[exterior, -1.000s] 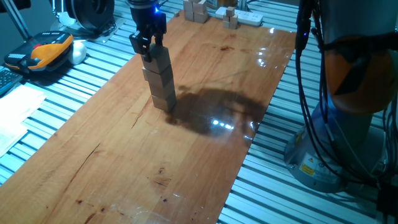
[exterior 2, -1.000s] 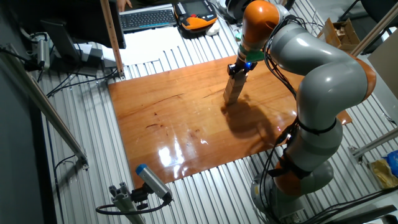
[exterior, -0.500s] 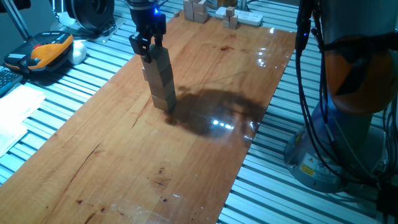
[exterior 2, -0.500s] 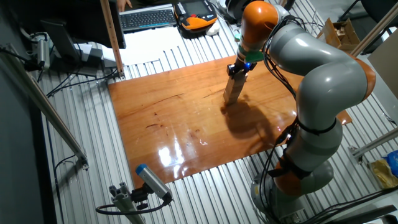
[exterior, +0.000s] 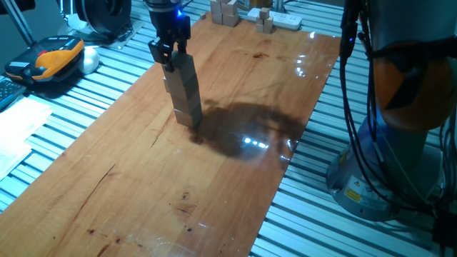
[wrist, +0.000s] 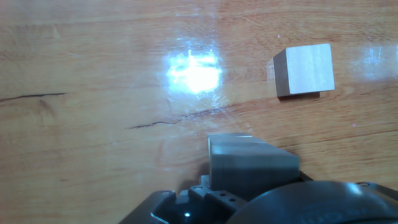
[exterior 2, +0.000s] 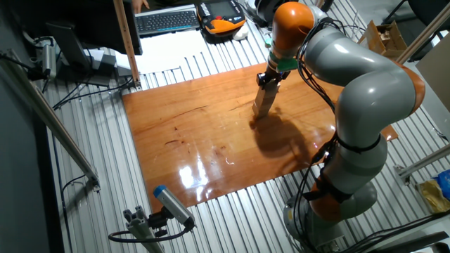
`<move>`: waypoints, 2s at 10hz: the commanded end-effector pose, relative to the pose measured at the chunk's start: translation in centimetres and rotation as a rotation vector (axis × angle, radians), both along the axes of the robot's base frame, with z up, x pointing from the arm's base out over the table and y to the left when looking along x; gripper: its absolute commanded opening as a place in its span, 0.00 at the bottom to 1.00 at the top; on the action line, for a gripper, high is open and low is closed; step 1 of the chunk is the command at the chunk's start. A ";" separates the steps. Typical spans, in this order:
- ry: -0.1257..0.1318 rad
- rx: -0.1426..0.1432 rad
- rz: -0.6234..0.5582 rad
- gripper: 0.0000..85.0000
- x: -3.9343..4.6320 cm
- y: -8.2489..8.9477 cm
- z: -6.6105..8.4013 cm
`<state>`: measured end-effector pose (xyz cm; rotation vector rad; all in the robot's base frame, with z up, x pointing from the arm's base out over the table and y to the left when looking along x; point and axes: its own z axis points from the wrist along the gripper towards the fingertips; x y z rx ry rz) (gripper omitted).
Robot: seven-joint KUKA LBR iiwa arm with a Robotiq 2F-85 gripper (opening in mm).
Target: Stack the blocks in a vertical line of five
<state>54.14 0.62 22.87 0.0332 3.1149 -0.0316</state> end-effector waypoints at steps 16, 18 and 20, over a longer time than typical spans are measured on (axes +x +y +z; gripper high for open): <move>-0.028 0.016 -0.016 0.60 -0.02 0.3 -0.4; -0.033 0.011 -0.016 0.60 -0.14 0.2 -0.4; -0.036 0.013 -0.016 0.60 -0.25 0.1 -0.4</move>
